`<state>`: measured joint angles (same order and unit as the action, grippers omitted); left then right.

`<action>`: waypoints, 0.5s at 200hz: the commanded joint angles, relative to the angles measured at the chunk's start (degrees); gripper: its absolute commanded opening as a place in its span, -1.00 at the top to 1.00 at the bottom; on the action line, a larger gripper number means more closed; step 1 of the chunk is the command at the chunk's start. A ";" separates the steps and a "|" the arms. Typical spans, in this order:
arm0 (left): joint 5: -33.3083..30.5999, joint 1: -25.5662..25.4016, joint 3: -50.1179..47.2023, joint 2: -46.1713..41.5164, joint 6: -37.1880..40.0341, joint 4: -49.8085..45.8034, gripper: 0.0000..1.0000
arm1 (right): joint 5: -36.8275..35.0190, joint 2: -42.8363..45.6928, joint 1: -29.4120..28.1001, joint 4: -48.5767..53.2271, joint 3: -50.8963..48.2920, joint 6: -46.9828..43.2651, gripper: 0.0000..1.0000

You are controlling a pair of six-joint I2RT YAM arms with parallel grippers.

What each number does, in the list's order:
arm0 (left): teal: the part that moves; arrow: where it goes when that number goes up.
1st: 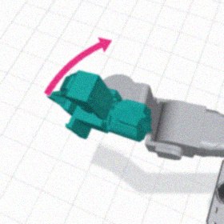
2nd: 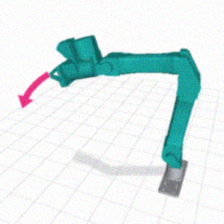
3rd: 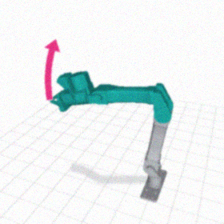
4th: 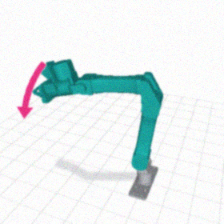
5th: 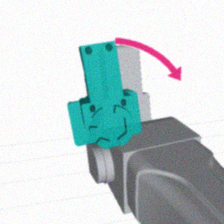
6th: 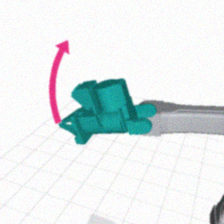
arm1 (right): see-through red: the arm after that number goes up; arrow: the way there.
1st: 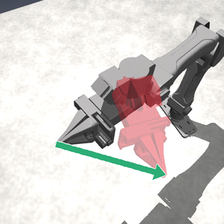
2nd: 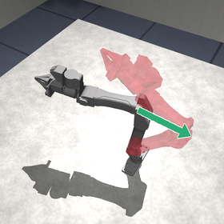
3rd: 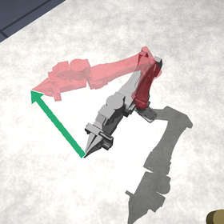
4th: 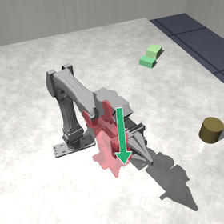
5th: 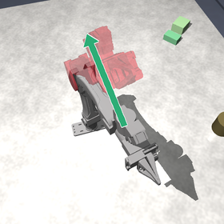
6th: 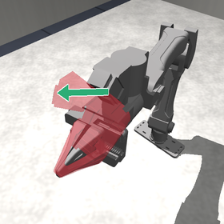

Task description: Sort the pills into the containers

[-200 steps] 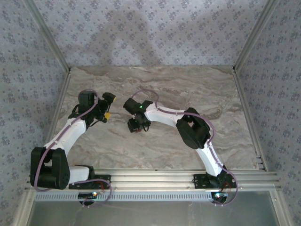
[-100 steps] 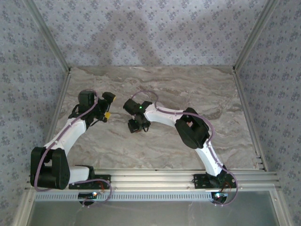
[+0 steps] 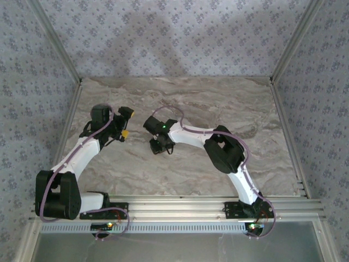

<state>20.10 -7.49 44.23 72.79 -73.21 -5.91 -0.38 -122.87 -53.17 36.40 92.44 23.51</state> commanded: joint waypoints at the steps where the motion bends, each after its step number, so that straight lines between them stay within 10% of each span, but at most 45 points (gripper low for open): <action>1: 2.20 -0.32 -1.30 -1.12 -2.29 2.18 -1.00 | 0.96 6.72 1.62 -4.80 -5.10 -2.39 0.30; 100: 3.89 -13.79 -0.45 4.36 -13.35 15.63 -0.93 | 18.25 22.40 10.79 -20.58 -21.37 -8.91 0.29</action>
<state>23.35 -19.59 41.65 75.22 -83.92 5.34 12.99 -102.15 -42.70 18.87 73.12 16.84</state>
